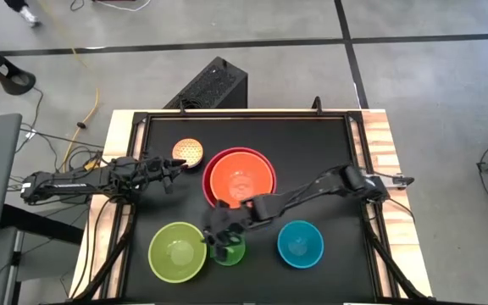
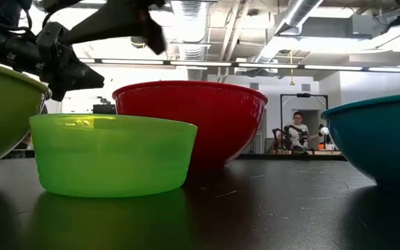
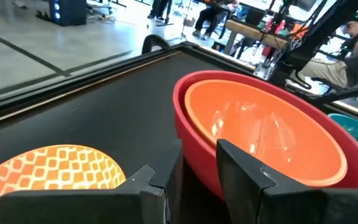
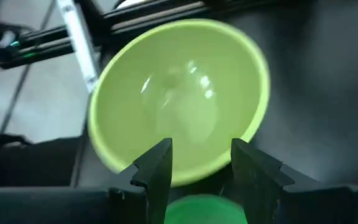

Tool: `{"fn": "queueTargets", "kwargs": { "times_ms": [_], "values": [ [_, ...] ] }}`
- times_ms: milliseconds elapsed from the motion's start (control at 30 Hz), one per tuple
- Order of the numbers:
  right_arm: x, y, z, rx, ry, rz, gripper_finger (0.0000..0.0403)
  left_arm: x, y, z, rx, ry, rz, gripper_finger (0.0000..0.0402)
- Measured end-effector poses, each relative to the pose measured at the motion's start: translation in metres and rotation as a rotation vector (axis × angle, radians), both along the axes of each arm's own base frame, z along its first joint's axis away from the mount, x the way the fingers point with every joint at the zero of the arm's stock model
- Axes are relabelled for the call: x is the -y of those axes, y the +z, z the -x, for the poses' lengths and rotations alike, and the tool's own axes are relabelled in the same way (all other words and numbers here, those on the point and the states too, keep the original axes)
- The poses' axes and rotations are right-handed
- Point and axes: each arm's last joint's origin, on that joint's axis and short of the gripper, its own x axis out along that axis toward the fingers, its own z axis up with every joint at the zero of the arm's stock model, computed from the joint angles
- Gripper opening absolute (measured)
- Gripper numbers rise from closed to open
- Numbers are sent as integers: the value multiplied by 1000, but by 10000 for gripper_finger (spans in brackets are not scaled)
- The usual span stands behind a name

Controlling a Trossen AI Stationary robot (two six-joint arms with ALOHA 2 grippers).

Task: Nest bowls inside each other
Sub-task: Stack the green bowl on top of the orange bowl

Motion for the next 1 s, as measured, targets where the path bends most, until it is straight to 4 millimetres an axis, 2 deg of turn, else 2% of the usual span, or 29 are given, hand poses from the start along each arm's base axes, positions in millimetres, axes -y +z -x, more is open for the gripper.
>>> {"fn": "queueTargets", "kwargs": {
  "times_ms": [100,333,600,733,867,1000],
  "values": [
    [5,1,-20,-14,-10,55,181,0,0,0,-2,0,-2,87],
    [9,-19,-53,5,13,135,180,0,0,0,-4,-1,-3,87],
    [18,-34,-59,4,-55,200,180,0,-1,0,-16,-3,-22,87],
    [18,-38,-60,3,-82,213,180,0,-1,0,-20,-4,-29,87],
    [17,-54,-62,-39,-91,232,180,0,-1,0,-19,-3,-29,87],
    [16,-60,-63,-52,-87,224,180,0,-1,0,-19,-3,-29,87]
  ]
}}
